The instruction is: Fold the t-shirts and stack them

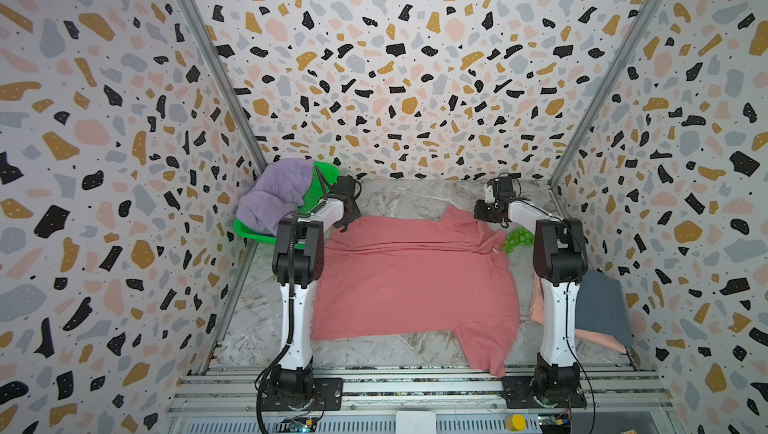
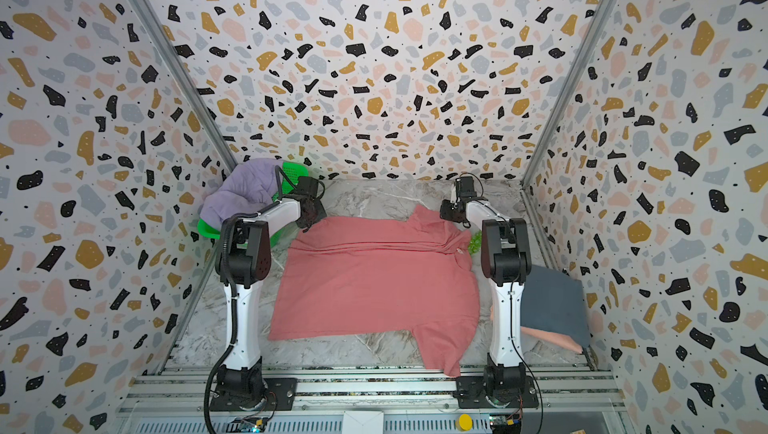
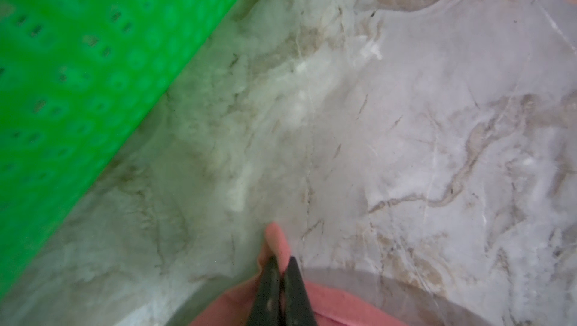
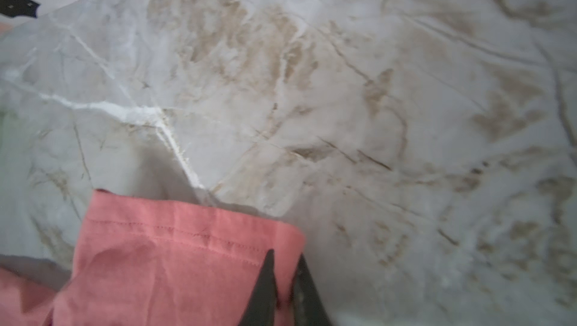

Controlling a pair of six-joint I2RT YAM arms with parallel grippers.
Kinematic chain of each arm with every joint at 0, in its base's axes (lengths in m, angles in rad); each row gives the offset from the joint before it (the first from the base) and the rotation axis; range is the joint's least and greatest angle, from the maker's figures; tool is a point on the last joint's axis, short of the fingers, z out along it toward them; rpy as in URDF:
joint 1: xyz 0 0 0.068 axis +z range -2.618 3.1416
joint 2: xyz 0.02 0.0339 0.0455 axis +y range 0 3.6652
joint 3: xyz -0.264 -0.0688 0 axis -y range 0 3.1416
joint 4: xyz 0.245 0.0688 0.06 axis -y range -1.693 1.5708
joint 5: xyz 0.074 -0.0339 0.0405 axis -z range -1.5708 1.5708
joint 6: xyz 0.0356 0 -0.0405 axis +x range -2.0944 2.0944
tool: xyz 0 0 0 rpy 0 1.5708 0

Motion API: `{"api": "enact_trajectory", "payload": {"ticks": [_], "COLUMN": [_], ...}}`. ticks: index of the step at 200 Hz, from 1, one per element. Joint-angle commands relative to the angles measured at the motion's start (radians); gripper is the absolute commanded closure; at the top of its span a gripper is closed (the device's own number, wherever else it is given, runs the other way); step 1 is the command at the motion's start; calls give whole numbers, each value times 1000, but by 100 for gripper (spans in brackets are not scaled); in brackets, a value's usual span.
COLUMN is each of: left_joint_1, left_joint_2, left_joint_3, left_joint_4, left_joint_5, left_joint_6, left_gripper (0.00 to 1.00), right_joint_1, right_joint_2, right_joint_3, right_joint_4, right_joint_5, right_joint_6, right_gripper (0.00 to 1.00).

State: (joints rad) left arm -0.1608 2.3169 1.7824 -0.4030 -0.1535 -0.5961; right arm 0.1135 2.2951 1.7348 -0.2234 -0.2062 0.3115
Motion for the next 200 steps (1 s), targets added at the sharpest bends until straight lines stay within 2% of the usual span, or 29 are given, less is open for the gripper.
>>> {"api": "enact_trajectory", "payload": {"ticks": [1, 24, 68, 105, 163, 200], "left_joint_1": [4, 10, 29, 44, 48, 50], "left_joint_2": [-25, -59, -93, -100, -123, -259], "left_joint_3": [1, 39, 110, 117, 85, -91], "left_joint_4": [19, 85, 207, 301, 319, 361], "left_joint_5": [59, 102, 120, 135, 126, 98], "left_joint_6": [7, 21, -14, -60, -51, -7], "left_gripper": [100, 100, 100, 100, 100, 100], "right_joint_1": [3, -13, -15, -15, -17, -18], "right_joint_2": [-112, -154, -108, -66, -88, -230], "right_joint_3": [-31, 10, 196, 254, 227, 36], "right_joint_4": [140, 259, 285, 273, 266, 293], "right_joint_5": [-19, -57, -57, -63, -53, -55], "right_joint_6": [12, 5, -27, -48, -91, -138], "right_gripper": [100, 100, 100, 100, 100, 100]}}
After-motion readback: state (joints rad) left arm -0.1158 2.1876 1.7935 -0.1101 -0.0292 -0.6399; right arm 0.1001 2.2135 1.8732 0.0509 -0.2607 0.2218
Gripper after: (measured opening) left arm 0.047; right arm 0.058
